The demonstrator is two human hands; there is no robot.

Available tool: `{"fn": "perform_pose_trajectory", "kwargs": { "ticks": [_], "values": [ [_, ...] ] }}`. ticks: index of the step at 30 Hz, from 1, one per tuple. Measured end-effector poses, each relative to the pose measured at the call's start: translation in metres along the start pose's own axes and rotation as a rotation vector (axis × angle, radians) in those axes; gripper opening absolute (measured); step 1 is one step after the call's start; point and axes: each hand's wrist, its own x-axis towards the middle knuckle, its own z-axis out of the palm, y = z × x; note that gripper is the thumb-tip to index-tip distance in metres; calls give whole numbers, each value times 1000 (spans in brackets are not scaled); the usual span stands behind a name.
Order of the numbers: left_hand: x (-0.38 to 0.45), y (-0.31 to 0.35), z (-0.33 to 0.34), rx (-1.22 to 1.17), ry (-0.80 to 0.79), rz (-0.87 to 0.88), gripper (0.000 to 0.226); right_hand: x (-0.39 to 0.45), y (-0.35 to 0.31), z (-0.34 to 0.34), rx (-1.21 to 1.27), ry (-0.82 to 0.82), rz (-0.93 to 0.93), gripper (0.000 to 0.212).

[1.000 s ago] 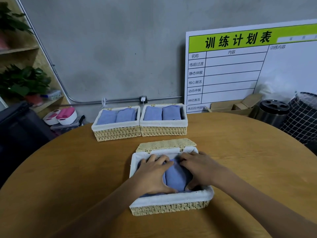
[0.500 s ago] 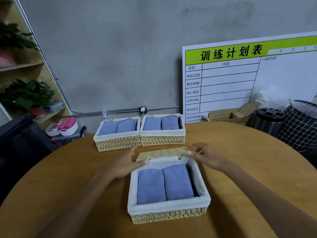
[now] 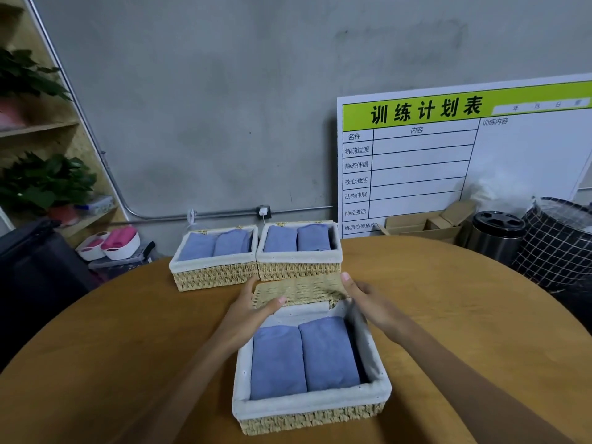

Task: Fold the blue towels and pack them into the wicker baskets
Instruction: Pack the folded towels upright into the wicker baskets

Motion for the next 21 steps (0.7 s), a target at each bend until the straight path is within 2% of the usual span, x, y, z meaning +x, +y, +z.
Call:
{"fn": "perform_pose_trajectory", "kwargs": {
  "ticks": [2, 8, 10, 12, 16, 21],
  "values": [
    [-3, 5, -2, -34, 26, 34, 95, -2, -2, -2, 14, 18, -2, 95],
    [-10, 13, -17, -155, 91, 124, 118, -16, -16, -5, 118, 71, -50, 72],
    [-15, 15, -18, -192, 107, 167, 117, -18, -15, -6, 137, 82, -71, 78],
    [-21, 15, -16, -232, 124, 201, 107, -17, -10, -7, 158, 87, -84, 89],
    [-36, 9, -15, -367, 200, 240, 118, -25, -13, -6, 282, 136, -94, 82],
    [-57, 0, -18, -377, 210, 318, 108, -39, -16, -8, 342, 144, -91, 82]
  ]
}}
